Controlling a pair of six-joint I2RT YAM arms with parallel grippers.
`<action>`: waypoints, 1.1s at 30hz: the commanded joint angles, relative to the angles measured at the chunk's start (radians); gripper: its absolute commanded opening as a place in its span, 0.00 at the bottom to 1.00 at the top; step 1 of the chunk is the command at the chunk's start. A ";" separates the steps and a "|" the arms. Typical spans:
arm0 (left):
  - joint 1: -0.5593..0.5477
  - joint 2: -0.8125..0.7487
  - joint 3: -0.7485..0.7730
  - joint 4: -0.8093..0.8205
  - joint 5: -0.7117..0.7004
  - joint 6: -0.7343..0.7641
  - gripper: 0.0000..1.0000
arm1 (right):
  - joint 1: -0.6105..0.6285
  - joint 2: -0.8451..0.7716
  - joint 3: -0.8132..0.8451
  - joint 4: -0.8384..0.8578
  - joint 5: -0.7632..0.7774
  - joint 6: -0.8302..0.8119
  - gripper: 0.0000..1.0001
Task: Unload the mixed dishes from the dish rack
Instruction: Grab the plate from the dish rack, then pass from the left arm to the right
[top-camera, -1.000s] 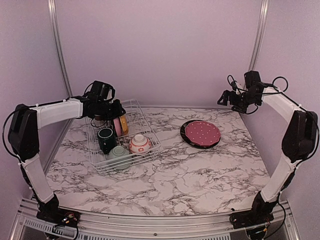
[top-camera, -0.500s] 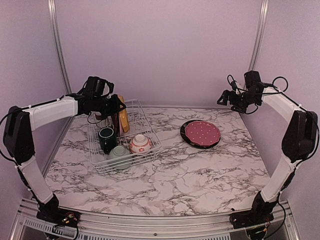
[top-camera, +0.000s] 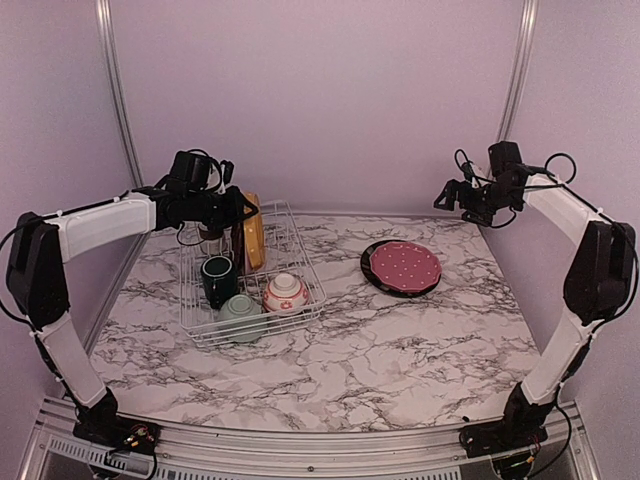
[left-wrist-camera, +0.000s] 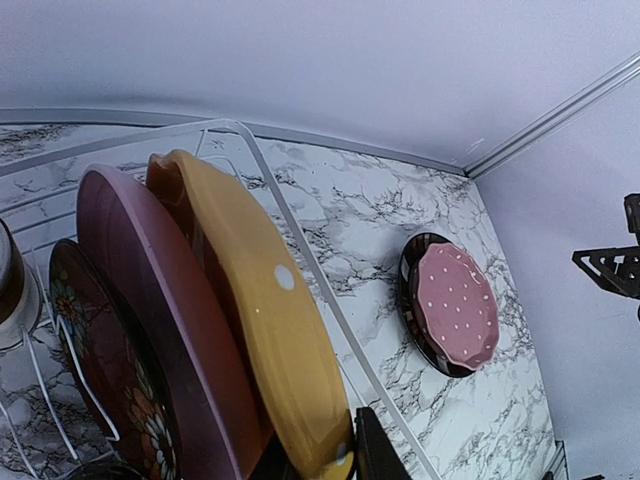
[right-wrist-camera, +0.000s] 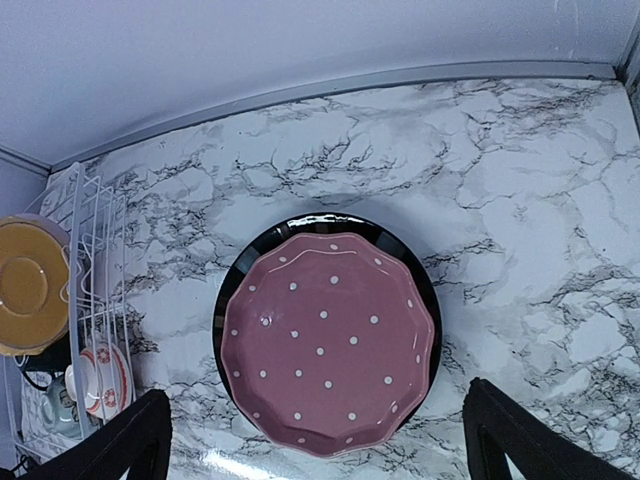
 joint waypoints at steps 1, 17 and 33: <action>-0.018 -0.109 0.090 0.274 0.130 0.024 0.00 | 0.002 0.010 0.026 0.012 -0.008 0.011 0.98; 0.014 -0.104 0.041 0.432 0.223 -0.137 0.00 | 0.001 0.001 0.018 0.011 -0.003 0.012 0.98; -0.061 -0.098 0.175 0.133 0.157 0.192 0.00 | 0.001 -0.011 0.013 0.018 -0.052 0.047 0.99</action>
